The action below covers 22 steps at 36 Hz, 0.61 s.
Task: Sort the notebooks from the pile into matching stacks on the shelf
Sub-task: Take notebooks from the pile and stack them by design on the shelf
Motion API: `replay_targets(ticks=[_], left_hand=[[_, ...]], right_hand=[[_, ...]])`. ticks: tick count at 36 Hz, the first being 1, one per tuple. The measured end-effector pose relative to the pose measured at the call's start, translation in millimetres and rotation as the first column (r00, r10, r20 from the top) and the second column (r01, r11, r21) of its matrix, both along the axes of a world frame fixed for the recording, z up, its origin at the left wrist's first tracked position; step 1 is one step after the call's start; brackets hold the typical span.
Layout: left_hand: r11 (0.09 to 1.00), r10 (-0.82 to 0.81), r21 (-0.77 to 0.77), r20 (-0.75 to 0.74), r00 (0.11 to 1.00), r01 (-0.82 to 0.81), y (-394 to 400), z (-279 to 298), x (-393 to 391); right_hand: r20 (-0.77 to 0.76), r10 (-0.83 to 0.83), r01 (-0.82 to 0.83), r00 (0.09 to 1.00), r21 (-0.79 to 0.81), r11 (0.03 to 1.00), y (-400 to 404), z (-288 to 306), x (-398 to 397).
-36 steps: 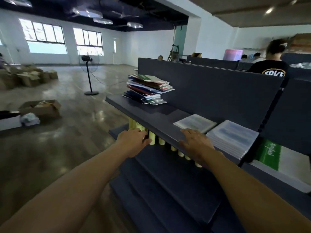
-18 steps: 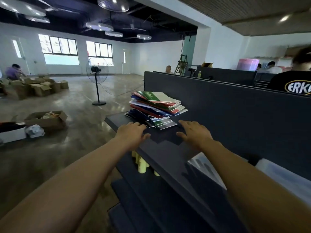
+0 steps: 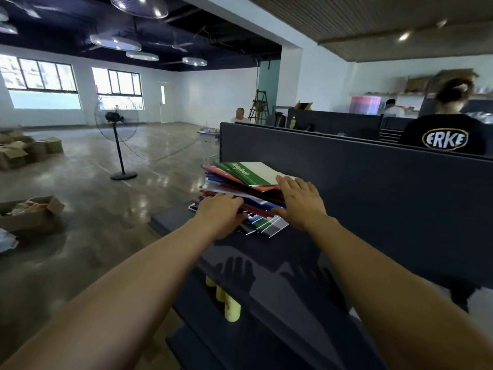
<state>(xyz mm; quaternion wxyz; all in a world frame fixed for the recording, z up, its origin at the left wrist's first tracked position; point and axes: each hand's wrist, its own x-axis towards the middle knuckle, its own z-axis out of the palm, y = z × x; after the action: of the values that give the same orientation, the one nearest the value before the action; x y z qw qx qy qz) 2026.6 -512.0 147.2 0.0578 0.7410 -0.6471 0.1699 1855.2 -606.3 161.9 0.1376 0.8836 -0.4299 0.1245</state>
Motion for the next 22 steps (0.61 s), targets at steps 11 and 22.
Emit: replay_targets(ticks=[11, 22], left_hand=[[0.986, -0.163, -0.026, 0.003, 0.987, 0.163, -35, -15, 33], [0.986, -0.154, -0.057, 0.015, 0.988, 0.154, -45, -16, 41]], right_hand=[[-0.034, 0.017, -0.017, 0.999, 0.000, 1.000, -35, 1, 52], [0.129, 0.161, -0.146, 0.979, -0.118, 0.982, -31, 10, 58]])
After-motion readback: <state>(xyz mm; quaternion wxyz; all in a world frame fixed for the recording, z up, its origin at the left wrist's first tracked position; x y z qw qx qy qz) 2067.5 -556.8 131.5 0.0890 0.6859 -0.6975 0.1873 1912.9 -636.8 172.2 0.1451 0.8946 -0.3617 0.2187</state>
